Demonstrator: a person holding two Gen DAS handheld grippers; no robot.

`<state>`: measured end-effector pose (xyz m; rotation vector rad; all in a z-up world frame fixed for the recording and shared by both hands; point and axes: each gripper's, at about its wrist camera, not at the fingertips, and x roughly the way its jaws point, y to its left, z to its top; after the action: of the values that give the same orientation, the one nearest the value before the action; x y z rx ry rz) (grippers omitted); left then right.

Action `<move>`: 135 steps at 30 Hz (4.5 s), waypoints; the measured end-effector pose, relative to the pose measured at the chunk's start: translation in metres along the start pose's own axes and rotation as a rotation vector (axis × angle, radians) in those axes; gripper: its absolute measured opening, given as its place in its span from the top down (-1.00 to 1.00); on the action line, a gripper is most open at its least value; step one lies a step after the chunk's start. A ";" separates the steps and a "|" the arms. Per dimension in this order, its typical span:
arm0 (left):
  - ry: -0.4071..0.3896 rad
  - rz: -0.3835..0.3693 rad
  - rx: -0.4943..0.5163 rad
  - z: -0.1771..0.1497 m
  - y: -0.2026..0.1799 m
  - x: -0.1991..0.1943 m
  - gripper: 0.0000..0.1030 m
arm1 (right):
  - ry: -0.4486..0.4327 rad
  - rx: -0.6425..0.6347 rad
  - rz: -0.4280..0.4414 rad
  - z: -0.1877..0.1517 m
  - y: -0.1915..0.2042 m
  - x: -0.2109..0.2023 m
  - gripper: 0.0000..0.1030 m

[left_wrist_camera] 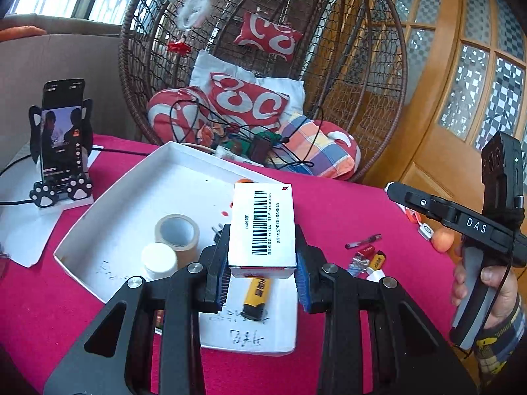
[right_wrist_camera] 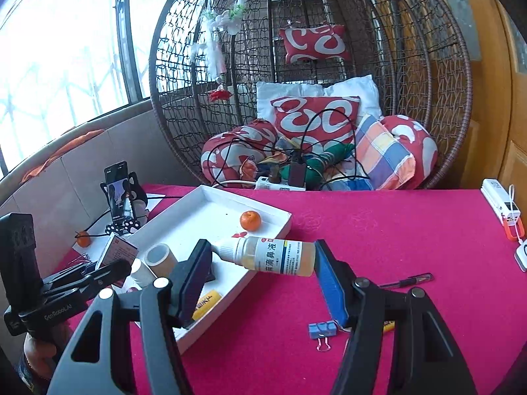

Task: Organize rigid objects
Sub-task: 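Carry the barcode box and eye-drop bottle over the white tray with both grippers, then open the left gripper releasing the box while the right releases the eye-drop bottle, then grasp the blue binder clip with the left gripper while the right grasps the white plug adapter, then carry the binder clip and plug adapter over the white tray with both grippers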

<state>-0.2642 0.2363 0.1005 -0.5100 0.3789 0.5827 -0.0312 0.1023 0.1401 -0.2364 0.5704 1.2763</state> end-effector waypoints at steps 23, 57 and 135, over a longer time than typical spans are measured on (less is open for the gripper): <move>-0.011 0.192 -0.020 -0.013 0.034 0.025 -1.00 | 0.141 0.019 0.032 -0.018 0.044 0.137 -0.71; 0.121 -0.049 0.199 -0.047 -0.101 0.053 -0.99 | 0.213 0.106 -0.273 -0.115 -0.106 0.018 -0.58; 0.127 -0.083 0.248 -0.039 -0.152 0.062 0.30 | 0.069 0.181 -0.138 -0.095 -0.092 -0.044 0.52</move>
<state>-0.1316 0.1314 0.0917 -0.3233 0.5402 0.4172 0.0226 -0.0054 0.0707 -0.1669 0.7129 1.0793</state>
